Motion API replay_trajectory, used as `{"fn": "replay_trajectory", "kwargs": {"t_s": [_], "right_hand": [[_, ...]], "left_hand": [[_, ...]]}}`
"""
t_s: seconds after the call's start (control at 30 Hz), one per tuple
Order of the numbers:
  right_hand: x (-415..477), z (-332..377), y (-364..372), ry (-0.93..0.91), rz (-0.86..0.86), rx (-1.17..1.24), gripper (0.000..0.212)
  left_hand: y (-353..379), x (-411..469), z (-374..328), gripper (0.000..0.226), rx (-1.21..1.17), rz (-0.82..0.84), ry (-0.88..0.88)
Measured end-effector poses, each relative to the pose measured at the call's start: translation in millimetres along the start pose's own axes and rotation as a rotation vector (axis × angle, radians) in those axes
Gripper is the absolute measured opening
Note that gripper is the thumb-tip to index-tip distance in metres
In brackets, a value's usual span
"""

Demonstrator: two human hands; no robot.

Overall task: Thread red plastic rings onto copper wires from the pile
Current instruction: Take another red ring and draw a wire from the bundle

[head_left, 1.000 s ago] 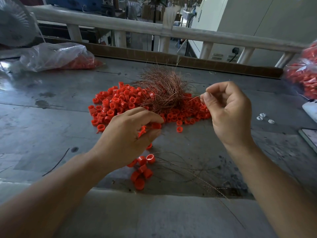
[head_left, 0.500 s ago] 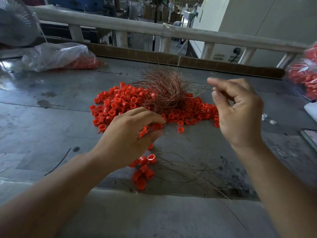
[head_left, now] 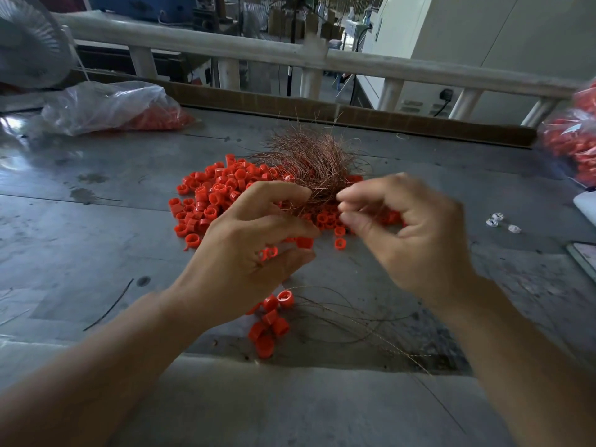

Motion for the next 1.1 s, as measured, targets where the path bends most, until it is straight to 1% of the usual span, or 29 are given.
{"fn": "replay_trajectory", "kwargs": {"t_s": [0.1,0.23,0.33,0.4,0.5,0.53,0.6,0.73,0.9,1.1], "right_hand": [[-2.7,1.3,17.1,0.039,0.104,0.039,0.019],[-2.5,-1.8,20.7,0.087,0.151,0.044,0.014],[-1.2,-2.6,23.4,0.094,0.196,-0.019,0.006],[-0.5,-7.5,19.3,0.130,0.173,-0.061,0.006],[0.4,-16.8,8.1,0.209,0.100,-0.052,0.008],[0.5,-18.2,5.7,0.222,0.084,-0.049,0.008],[0.9,-17.0,3.5,0.221,0.067,-0.056,0.007],[1.1,-7.6,6.6,0.168,0.066,-0.066,0.007],[-0.9,-0.4,16.7,0.144,0.124,-0.032,0.006],[-2.4,3.3,26.2,0.131,0.195,-0.010,0.005]], "left_hand": [[3.4,-0.1,-4.0,0.026,0.043,0.040,0.033],[4.2,-0.5,-5.2,0.026,0.071,0.055,0.041],[2.2,0.4,-3.9,0.024,0.029,0.033,0.023],[-2.6,0.2,5.1,0.020,-0.143,-0.031,-0.077],[-1.4,-2.1,25.9,0.027,-0.611,-0.082,-0.288],[0.5,-2.7,30.4,0.029,-0.707,-0.085,-0.331],[4.2,-3.9,34.3,0.032,-0.815,-0.079,-0.375],[7.9,-1.9,28.5,0.033,-0.851,-0.067,-0.360],[7.3,-1.9,28.6,0.028,-0.866,-0.082,-0.368],[7.2,-2.1,25.7,0.027,-0.858,-0.052,-0.341]]}}
Point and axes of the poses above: each hand's wrist, its own x-axis towards the middle knuckle, its own y-axis out of the palm, z = x × y, the point moved 8 cm from there along x, towards the middle knuckle, and after that the axes turned 7 degrees about z, right-handed, at the moved point
